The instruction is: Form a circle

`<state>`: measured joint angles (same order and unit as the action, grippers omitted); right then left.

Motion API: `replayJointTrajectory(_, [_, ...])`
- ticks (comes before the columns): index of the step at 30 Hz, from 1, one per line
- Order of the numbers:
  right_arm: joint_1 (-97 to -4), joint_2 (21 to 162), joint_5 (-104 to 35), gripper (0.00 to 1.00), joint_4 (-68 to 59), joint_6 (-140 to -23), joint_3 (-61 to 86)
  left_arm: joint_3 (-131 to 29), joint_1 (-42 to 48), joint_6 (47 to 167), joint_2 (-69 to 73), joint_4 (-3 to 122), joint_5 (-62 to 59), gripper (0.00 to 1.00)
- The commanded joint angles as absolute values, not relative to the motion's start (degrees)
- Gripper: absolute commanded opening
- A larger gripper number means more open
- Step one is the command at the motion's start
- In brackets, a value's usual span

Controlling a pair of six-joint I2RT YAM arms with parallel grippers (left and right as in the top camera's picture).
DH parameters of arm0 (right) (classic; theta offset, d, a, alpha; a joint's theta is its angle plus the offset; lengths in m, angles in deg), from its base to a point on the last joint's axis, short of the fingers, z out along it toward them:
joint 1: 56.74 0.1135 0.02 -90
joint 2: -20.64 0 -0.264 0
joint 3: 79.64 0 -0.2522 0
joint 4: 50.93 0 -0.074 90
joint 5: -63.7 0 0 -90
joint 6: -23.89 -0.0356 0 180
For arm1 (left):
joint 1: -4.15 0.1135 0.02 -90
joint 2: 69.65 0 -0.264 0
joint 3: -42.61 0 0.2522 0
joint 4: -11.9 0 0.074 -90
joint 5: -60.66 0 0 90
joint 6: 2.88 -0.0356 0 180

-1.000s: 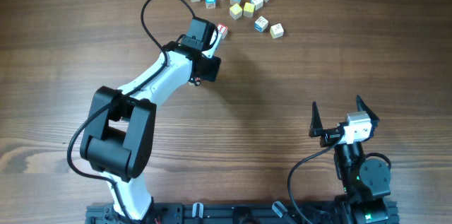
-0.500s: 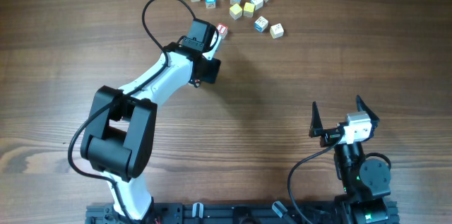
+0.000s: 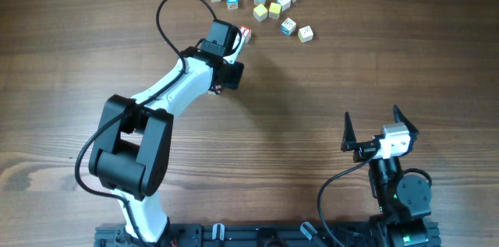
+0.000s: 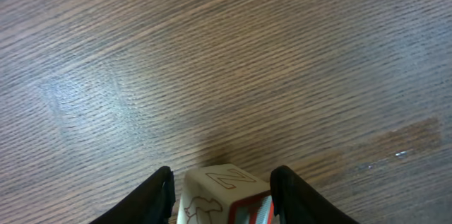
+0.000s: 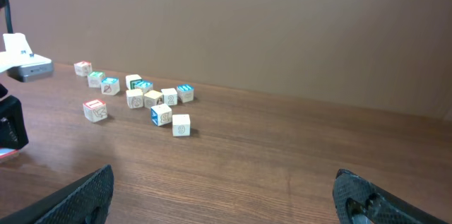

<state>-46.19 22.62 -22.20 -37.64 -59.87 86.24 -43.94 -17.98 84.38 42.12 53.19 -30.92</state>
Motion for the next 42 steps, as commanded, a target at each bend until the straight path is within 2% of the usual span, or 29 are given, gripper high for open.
replayJointTrajectory(1, [-46.5,22.3,-22.7,1.0,-37.9,-60.1,86.3,-45.4,-17.8,84.6,37.2,52.9,-32.7,0.49])
replayJointTrajectory(2, [-46.5,22.3,-22.7,1.0,-37.9,-60.1,86.3,-45.4,-17.8,84.6,36.2,52.9,-32.9,0.49])
replayJointTrajectory(4, [-46.5,22.3,-22.7,1.0,-37.9,-60.1,86.3,-45.4,-17.8,84.6,35.0,53.6,-32.8,0.39])
replayJointTrajectory(5, [-46.5,22.3,-22.7,1.0,-37.9,-60.1,86.3,-45.4,-17.8,86.5,34.9,54.3,-32.8,0.04])
replayJointTrajectory(10, [-46.5,22.3,-22.7,1.0,-37.9,-60.1,86.3,-45.4,-17.8,87.6,35.1,58.5,-22.1,0.04])
replayJointTrajectory(20, [-46.5,22.3,-22.7,1.0,-37.9,-60.1,86.3,-43.9,-17.8,87.6,35.2,60.0,-24.2,0.04])
replayJointTrajectory(22, [-46.5,22.3,-22.7,1.0,-37.9,-60.1,86.3,-43.8,-17.8,87.6,35.2,59.8,-27.8,0.04])
replayJointTrajectory(42, [-46.5,22.3,-22.7,1.0,-37.9,-60.1,86.3,-40.4,-17.8,89.6,37.0,53.7,-28.7,0.04])
